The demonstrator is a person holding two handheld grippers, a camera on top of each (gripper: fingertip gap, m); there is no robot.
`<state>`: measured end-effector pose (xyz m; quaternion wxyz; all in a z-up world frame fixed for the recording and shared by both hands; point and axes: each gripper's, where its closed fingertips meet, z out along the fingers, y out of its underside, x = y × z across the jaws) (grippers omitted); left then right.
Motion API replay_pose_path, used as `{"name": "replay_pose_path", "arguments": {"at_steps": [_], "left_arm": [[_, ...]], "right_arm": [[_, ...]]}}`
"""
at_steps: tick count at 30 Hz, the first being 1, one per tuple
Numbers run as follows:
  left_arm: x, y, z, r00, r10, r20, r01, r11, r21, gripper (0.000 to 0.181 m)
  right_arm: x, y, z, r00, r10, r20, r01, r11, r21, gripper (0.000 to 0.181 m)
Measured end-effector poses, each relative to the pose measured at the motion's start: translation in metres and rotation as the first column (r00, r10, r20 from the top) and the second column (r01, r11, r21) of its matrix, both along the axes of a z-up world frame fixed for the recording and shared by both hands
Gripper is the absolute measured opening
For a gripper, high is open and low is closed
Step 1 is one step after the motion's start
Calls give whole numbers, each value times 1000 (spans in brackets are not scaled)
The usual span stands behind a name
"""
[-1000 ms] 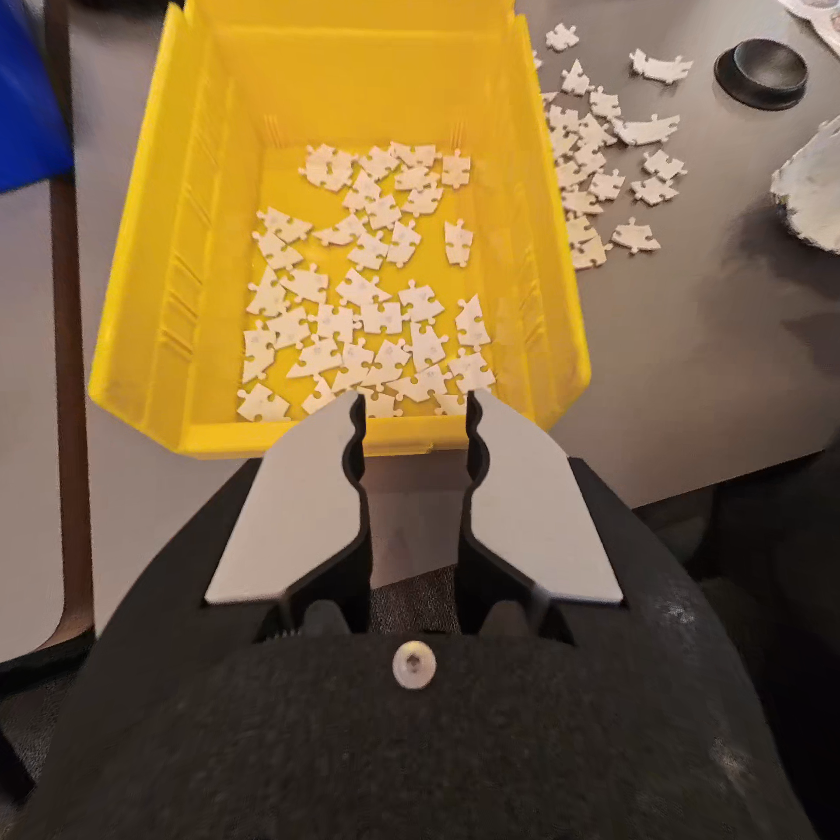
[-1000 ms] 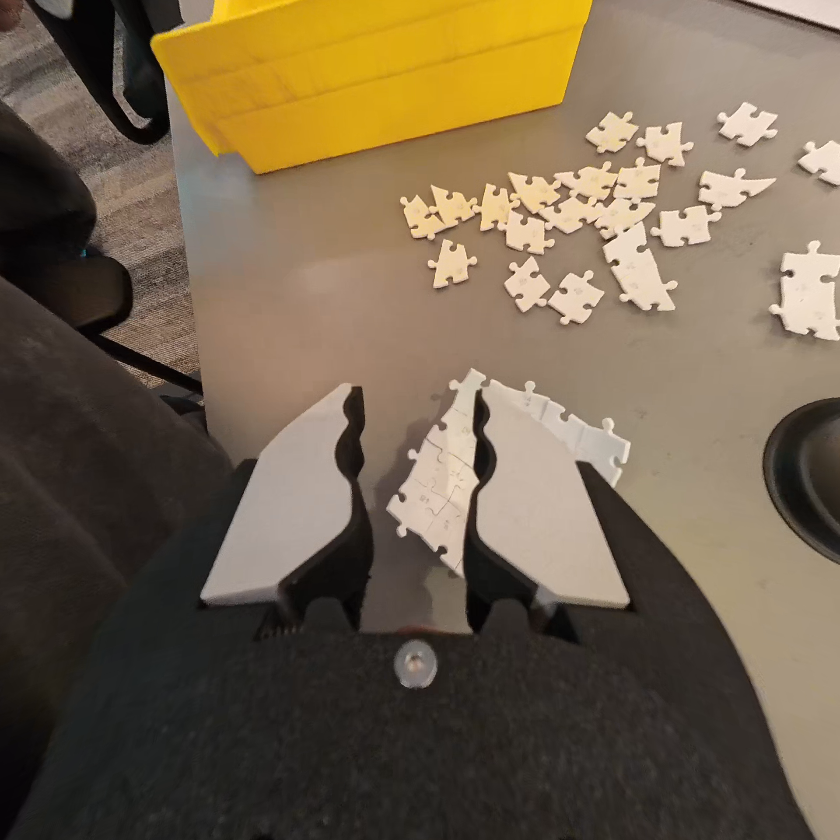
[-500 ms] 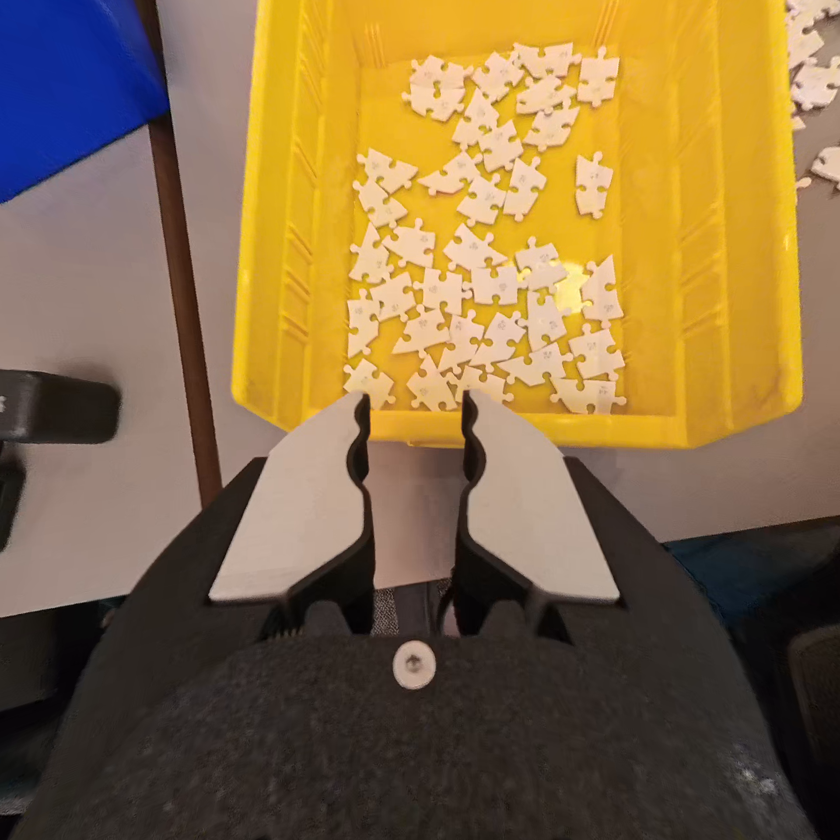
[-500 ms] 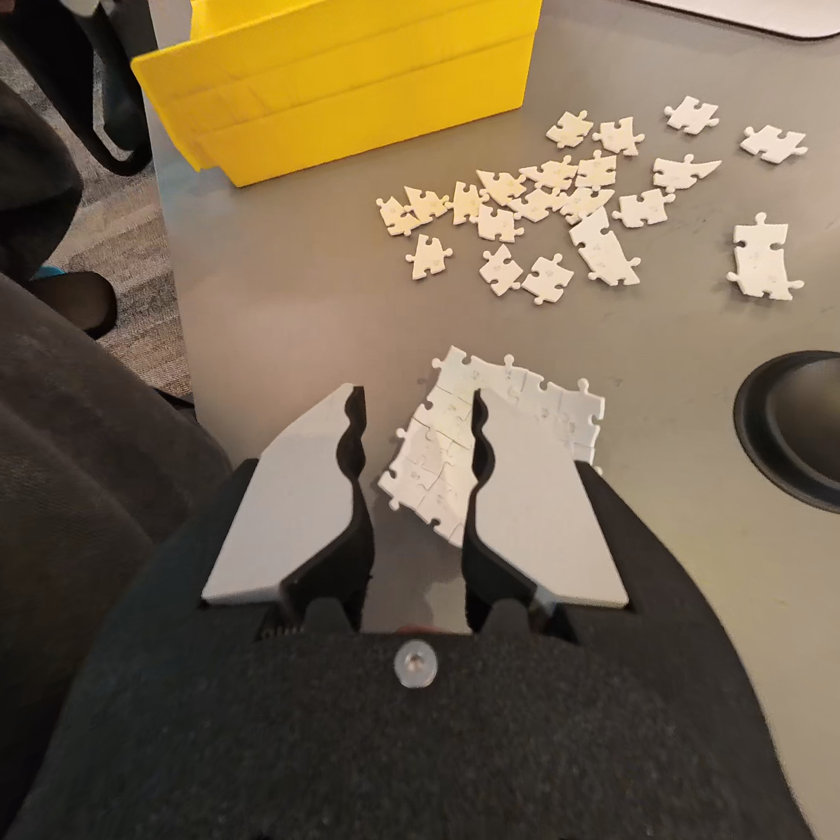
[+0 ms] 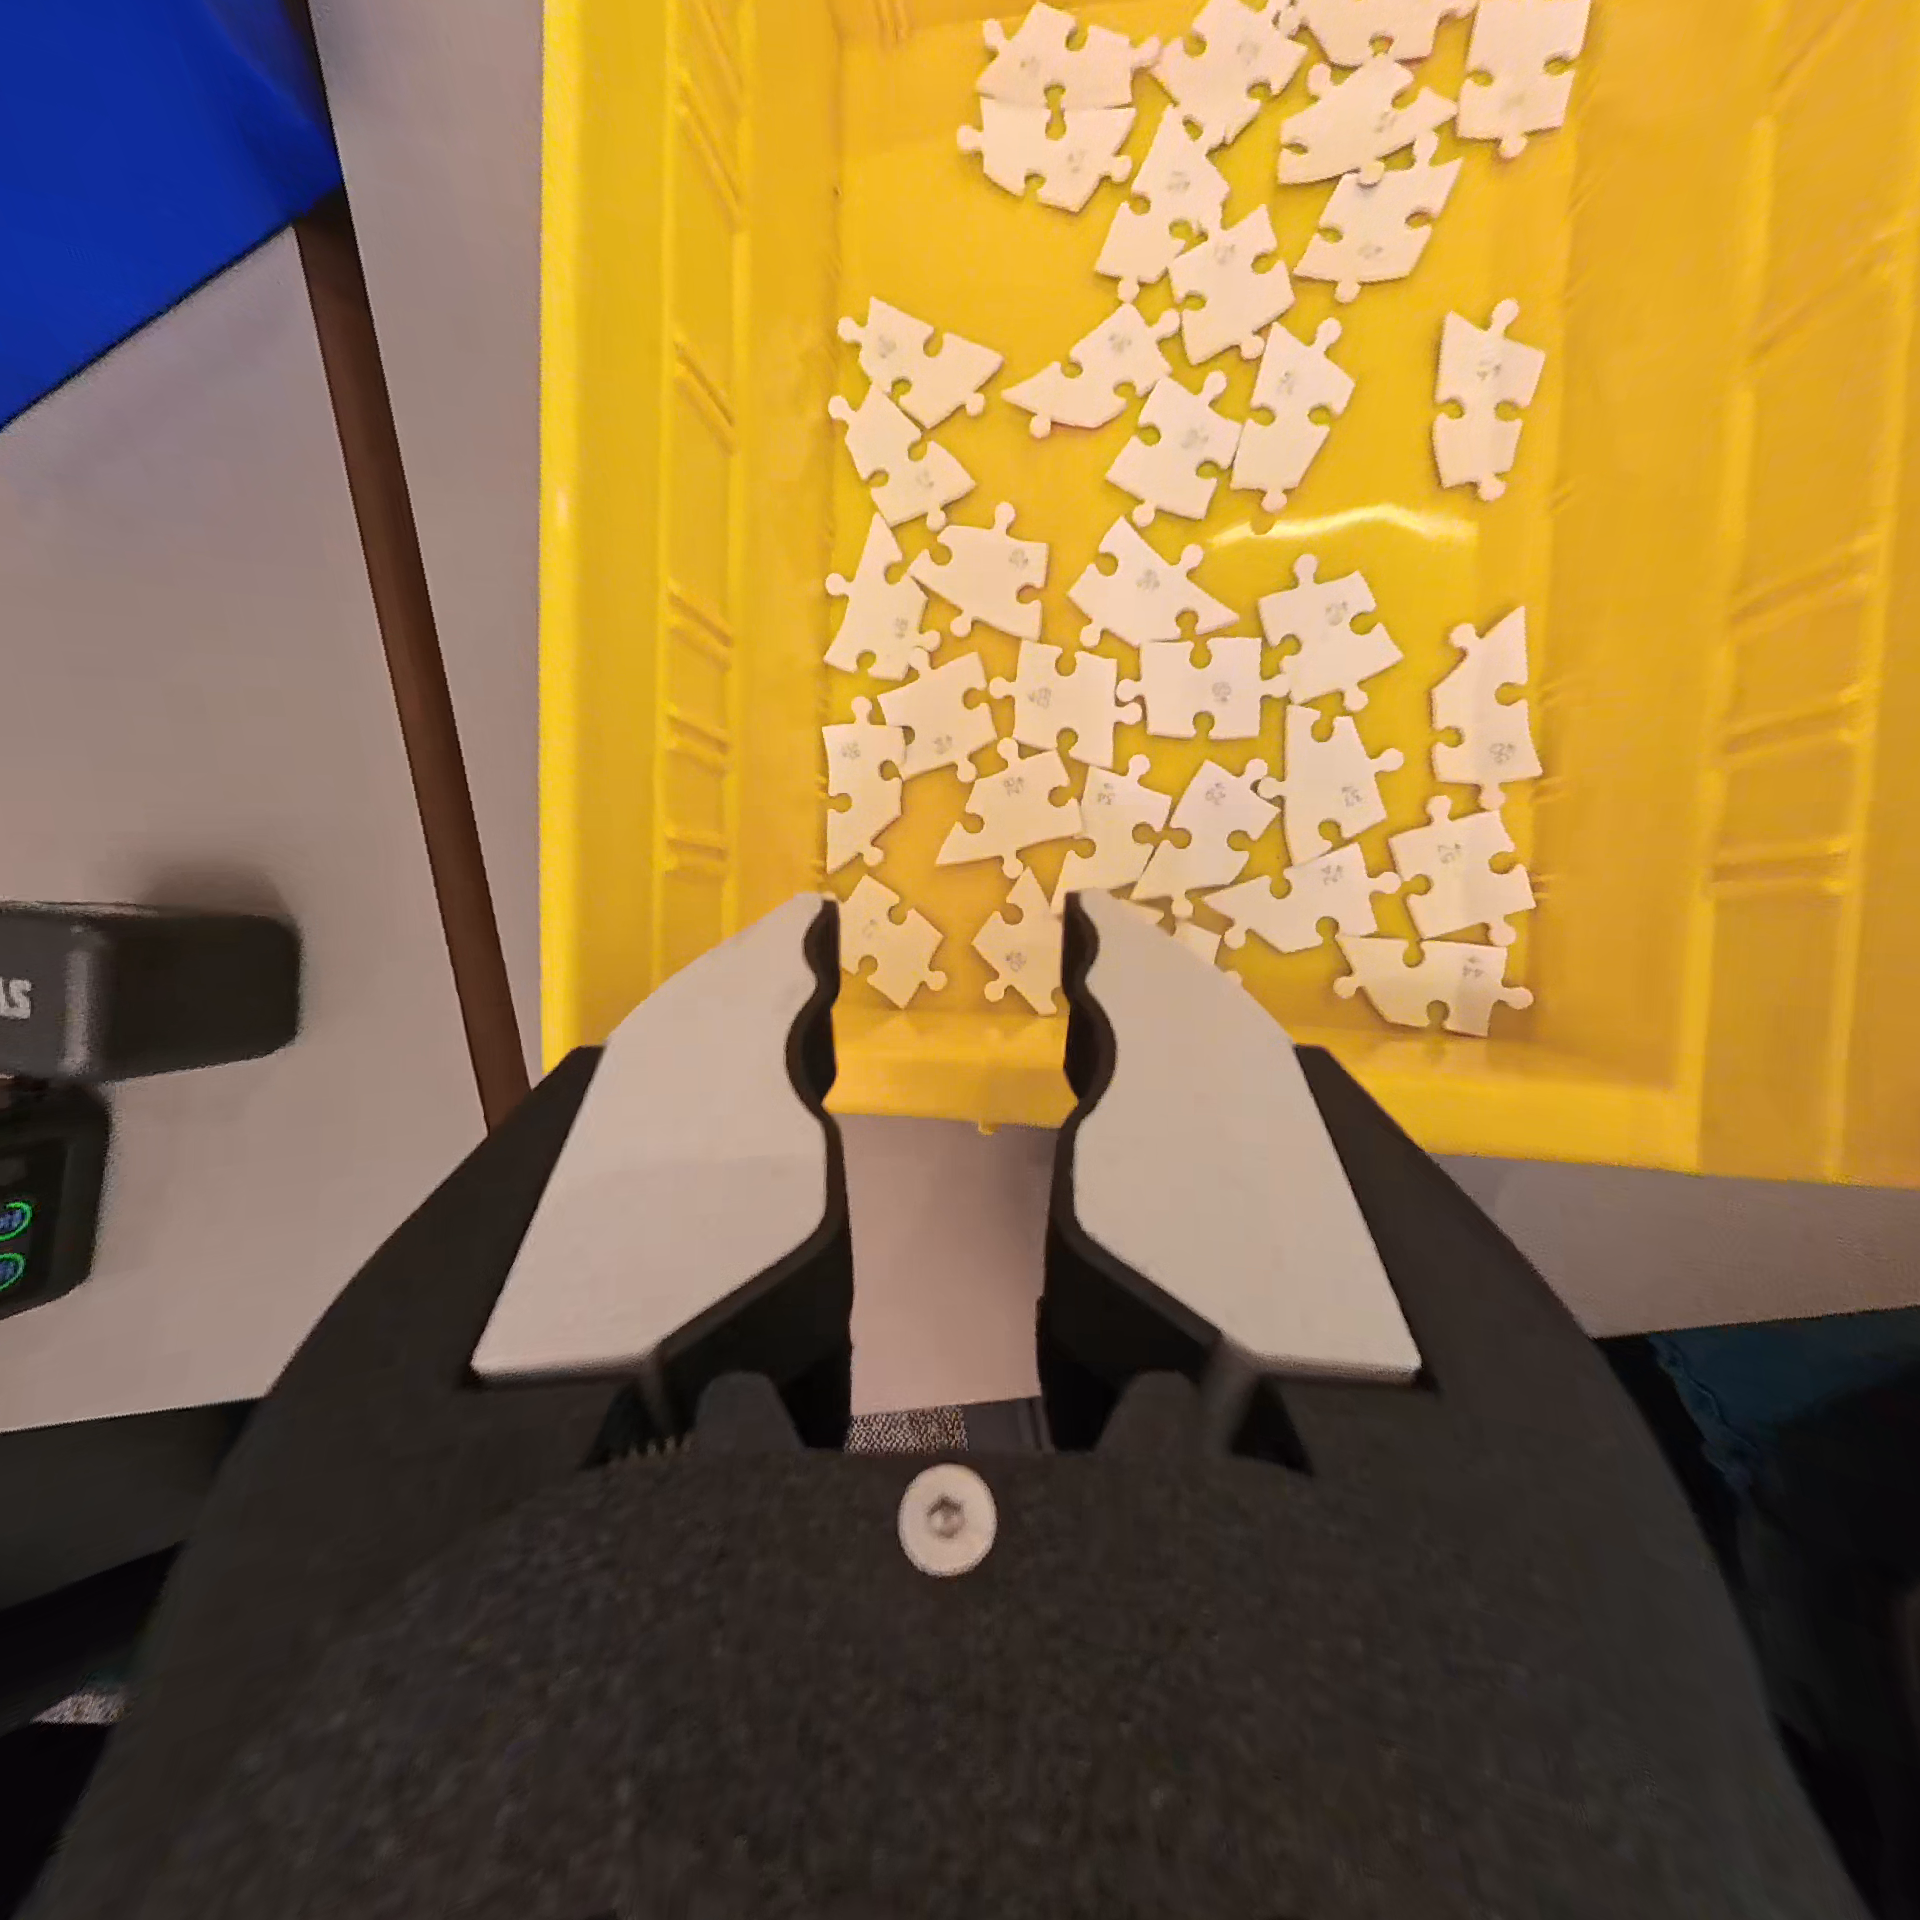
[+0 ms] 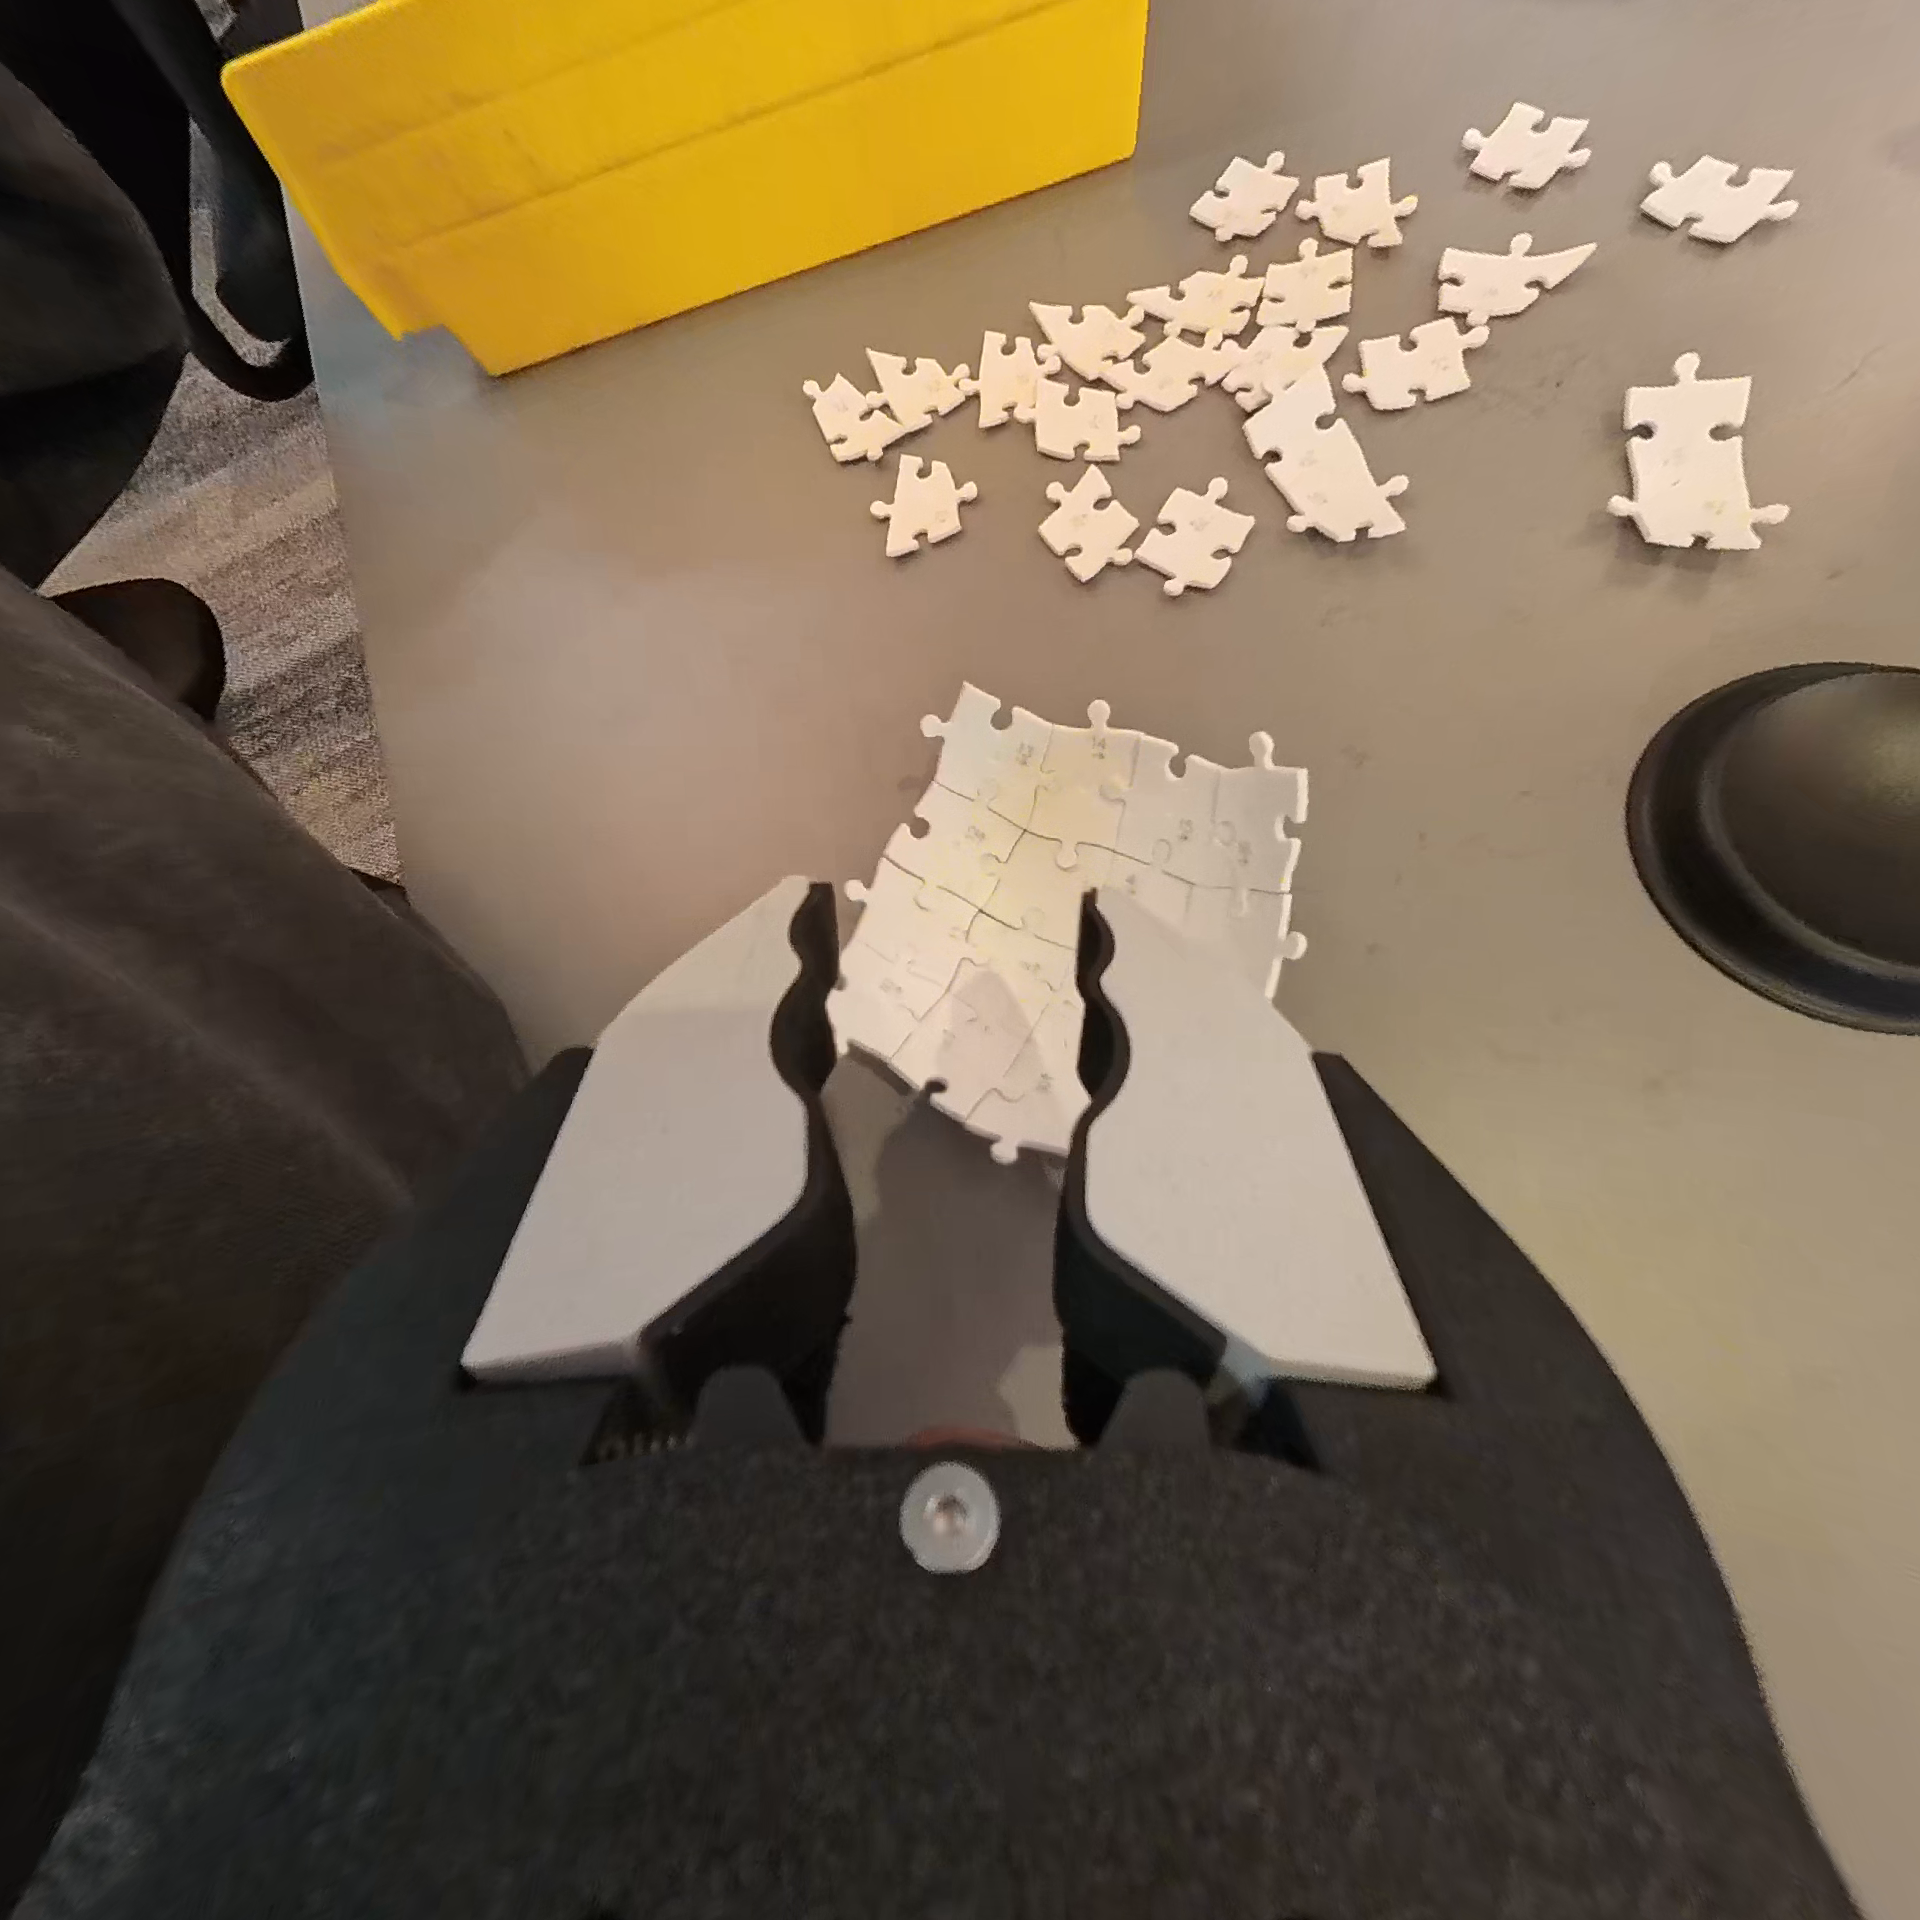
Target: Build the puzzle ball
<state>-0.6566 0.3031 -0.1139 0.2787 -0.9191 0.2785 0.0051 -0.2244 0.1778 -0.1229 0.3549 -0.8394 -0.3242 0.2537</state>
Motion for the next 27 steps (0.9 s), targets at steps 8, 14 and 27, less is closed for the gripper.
{"name": "replay_pose_path", "arguments": {"at_steps": [8,14,27], "left_arm": [[8,14,-4,999,-39,-16,38,999,-21,40],[17,25,-3,998,-70,-5,70,997,-17,40],[45,83,-31,997,58,47,-56,997,-51,40]], "right_arm": [[10,-1,0,1000,-25,1,25,1000,-4,44],[7,-4,-2,1000,-21,13,21,1000,-11,43],[-1,-7,-4,1000,-13,18,14,1000,-16,43]]}}
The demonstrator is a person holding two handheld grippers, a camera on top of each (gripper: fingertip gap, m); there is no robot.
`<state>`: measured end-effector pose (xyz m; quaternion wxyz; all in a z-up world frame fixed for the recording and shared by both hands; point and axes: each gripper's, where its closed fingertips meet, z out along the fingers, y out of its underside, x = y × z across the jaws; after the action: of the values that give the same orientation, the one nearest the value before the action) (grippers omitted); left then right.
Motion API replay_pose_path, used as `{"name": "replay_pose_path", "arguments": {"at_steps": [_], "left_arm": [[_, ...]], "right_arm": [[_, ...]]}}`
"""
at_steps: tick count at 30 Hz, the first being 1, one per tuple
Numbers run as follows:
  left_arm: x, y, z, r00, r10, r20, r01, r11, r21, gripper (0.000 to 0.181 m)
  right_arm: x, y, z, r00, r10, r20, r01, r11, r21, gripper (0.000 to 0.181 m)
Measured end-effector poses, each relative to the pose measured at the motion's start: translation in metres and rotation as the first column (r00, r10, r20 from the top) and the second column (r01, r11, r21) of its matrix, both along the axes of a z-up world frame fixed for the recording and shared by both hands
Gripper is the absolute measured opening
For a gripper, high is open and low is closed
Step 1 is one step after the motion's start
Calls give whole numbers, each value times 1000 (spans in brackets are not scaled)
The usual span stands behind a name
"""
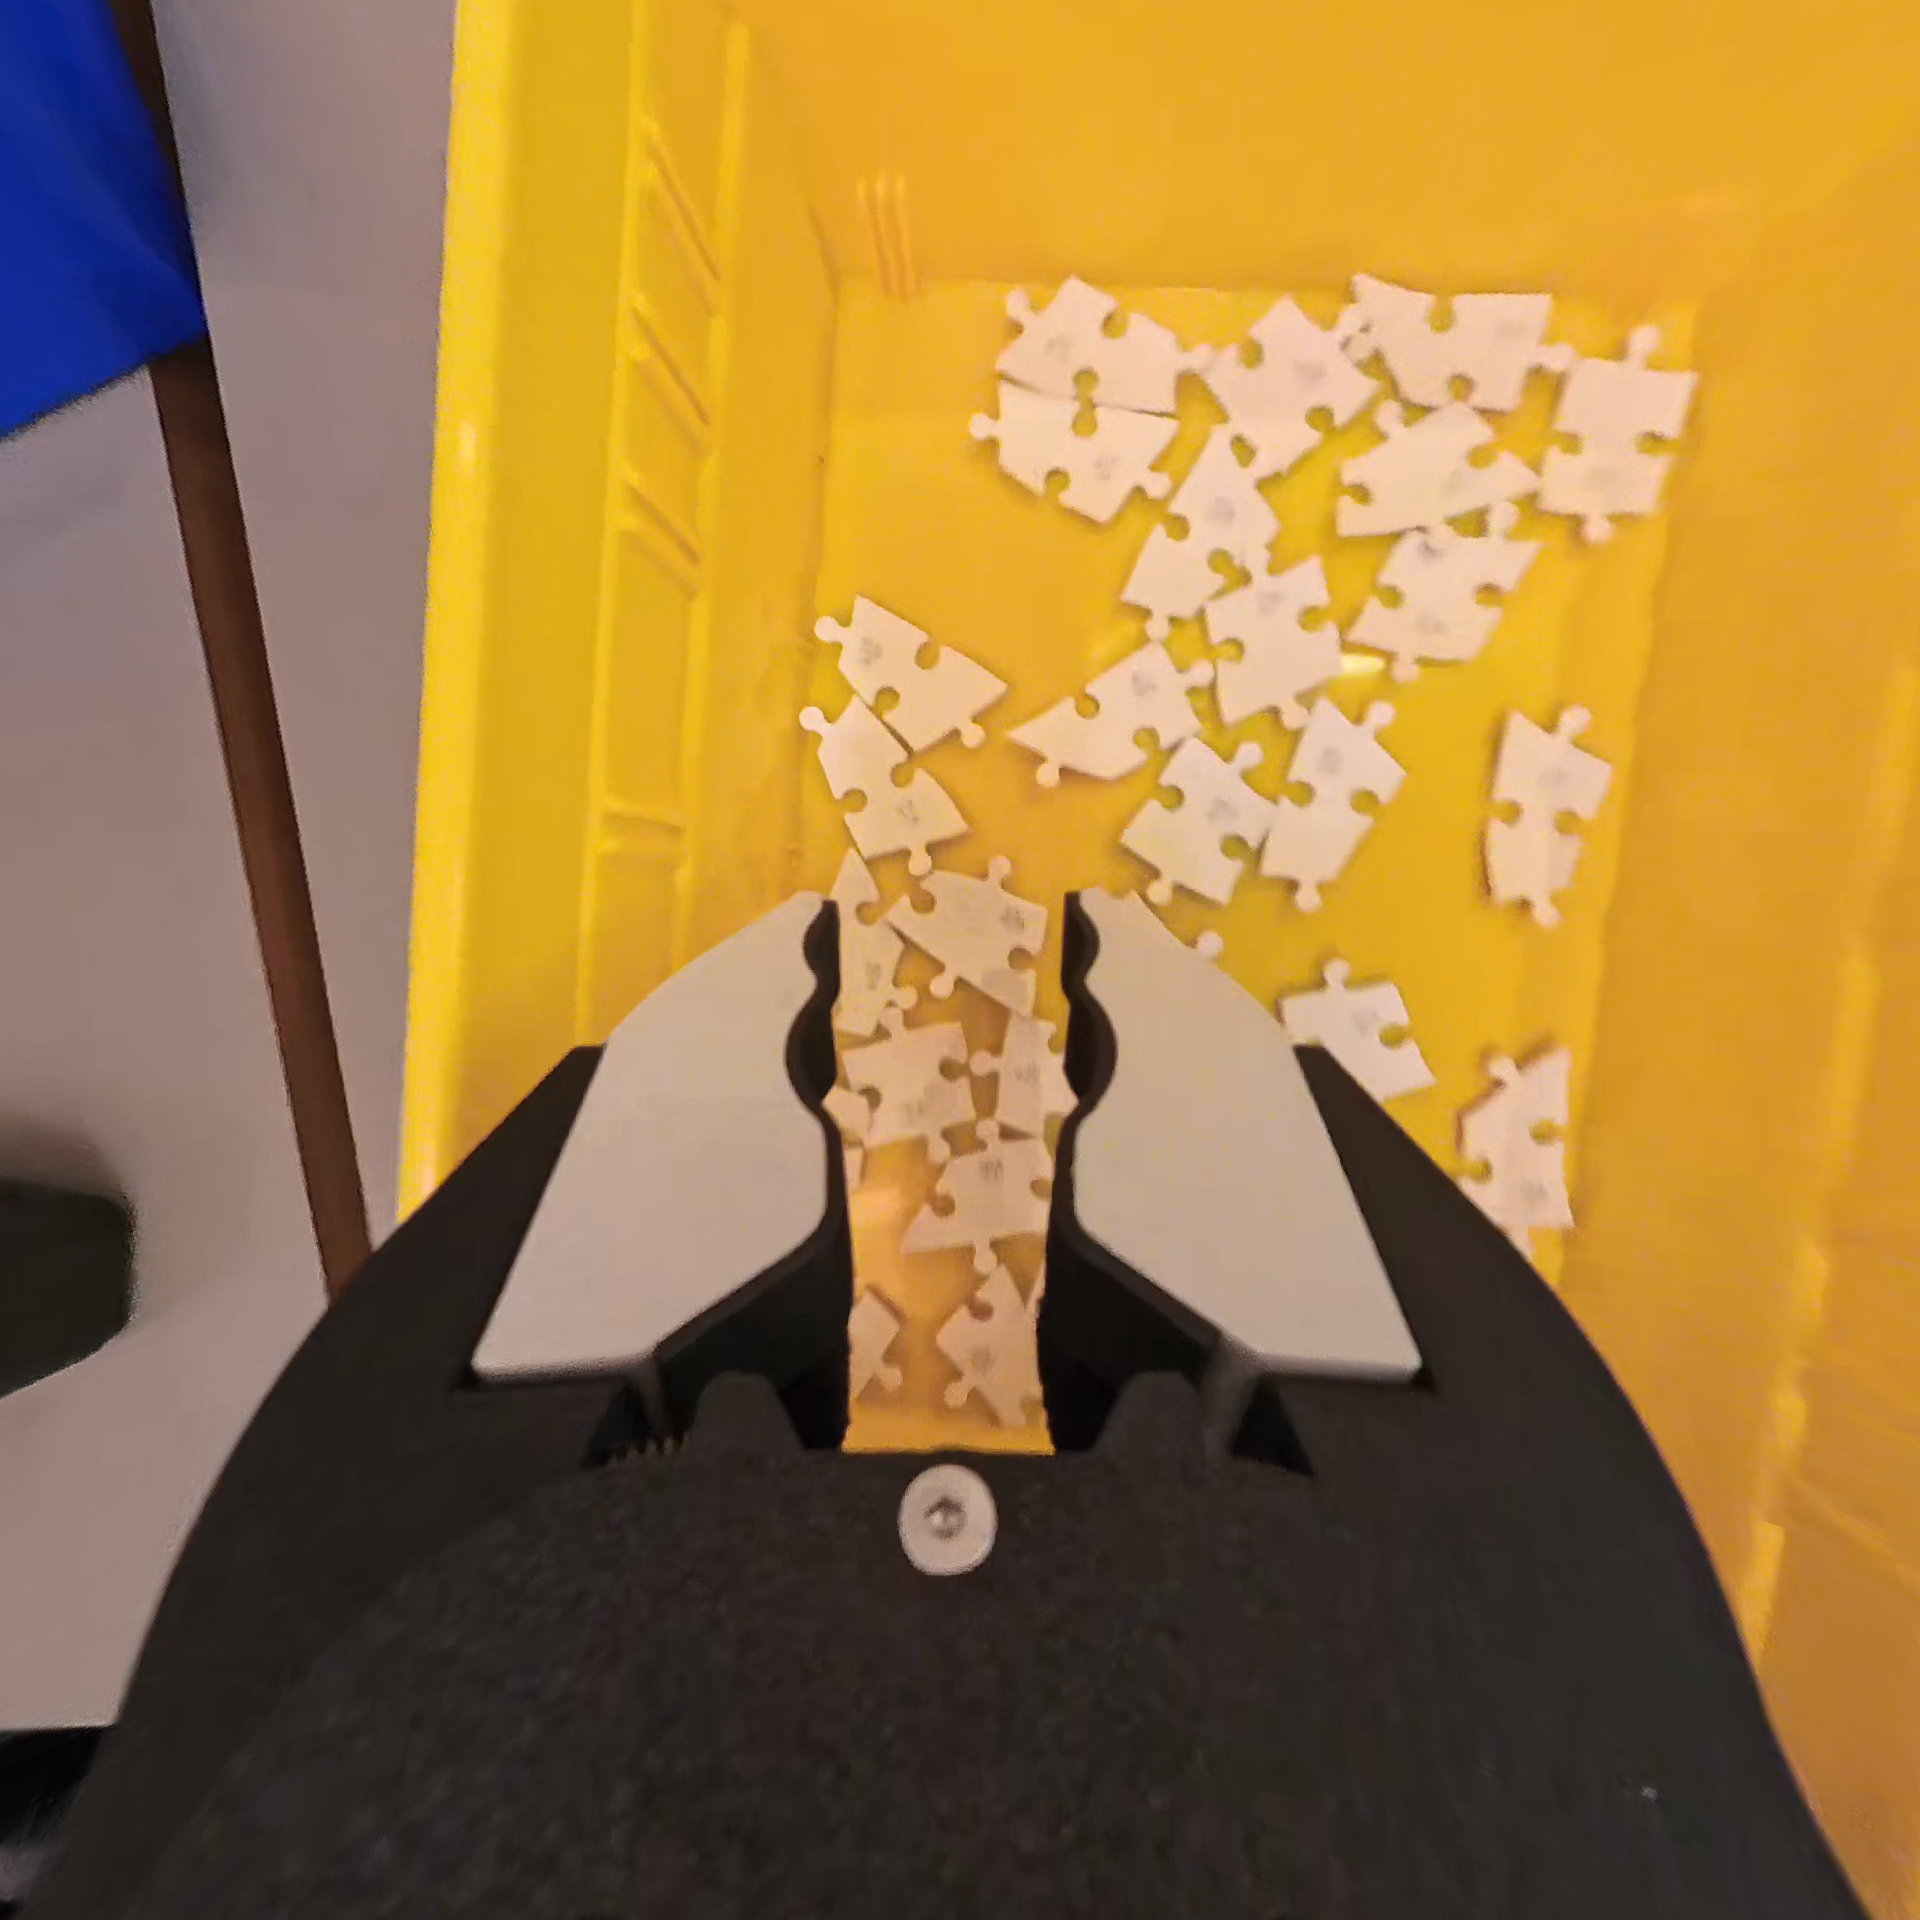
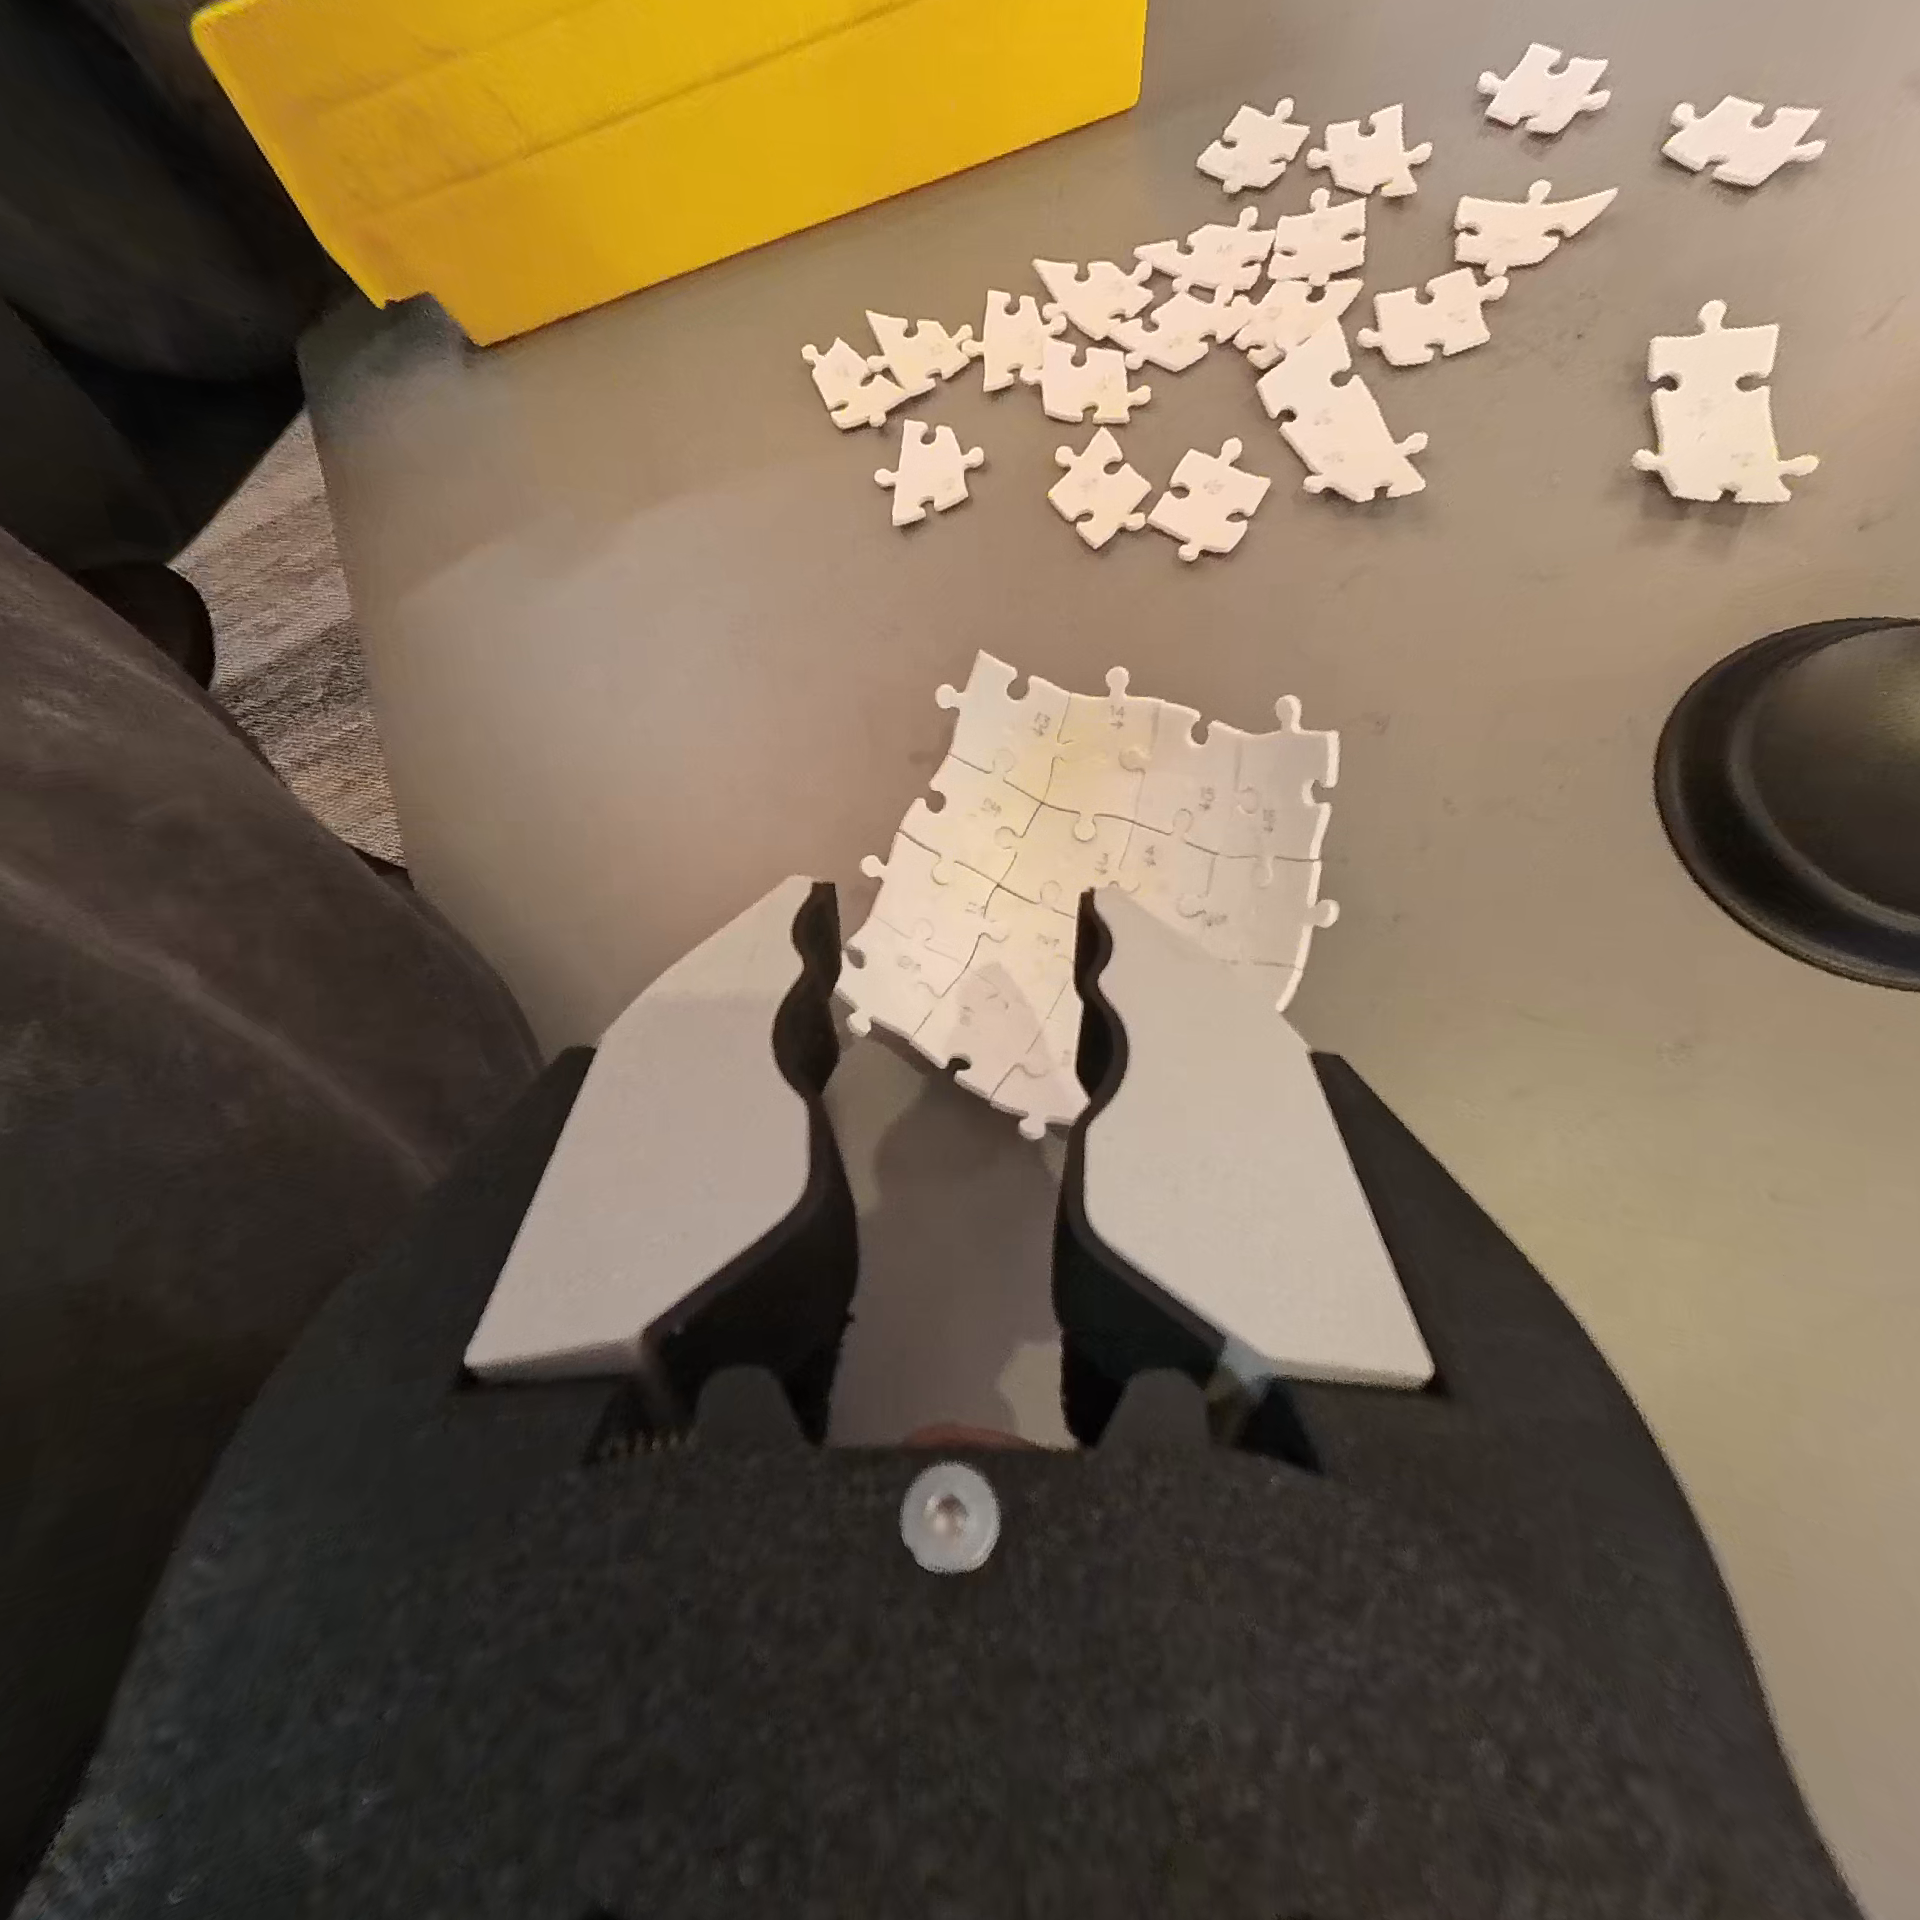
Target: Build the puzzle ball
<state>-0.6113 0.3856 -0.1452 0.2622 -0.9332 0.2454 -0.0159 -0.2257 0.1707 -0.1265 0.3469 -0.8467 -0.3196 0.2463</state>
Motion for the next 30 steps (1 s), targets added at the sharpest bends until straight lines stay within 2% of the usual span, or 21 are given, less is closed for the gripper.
{"name": "replay_pose_path", "arguments": {"at_steps": [4,7,11,14,19,30], "left_arm": [[9,13,-19,999,31,10,-31,997,-65,45],[6,19,-30,994,86,-64,-93,990,-107,45],[5,24,-40,984,132,-119,-148,980,-131,45],[6,26,-42,985,147,-95,-161,975,-156,39],[2,20,-44,991,114,-68,-127,966,-227,26],[0,13,-37,990,38,-133,-61,983,-174,5]], "right_arm": [[4,-4,-2,1000,-20,-6,20,1000,-8,43],[10,-5,-4,999,-37,-17,36,999,-19,43],[15,-5,-5,996,-55,-63,53,998,-38,43],[18,-5,-8,997,-54,-63,51,998,-47,43],[18,-5,-11,997,-42,-68,38,998,-57,43],[17,-5,-11,997,-31,-77,26,998,-57,42]]}}
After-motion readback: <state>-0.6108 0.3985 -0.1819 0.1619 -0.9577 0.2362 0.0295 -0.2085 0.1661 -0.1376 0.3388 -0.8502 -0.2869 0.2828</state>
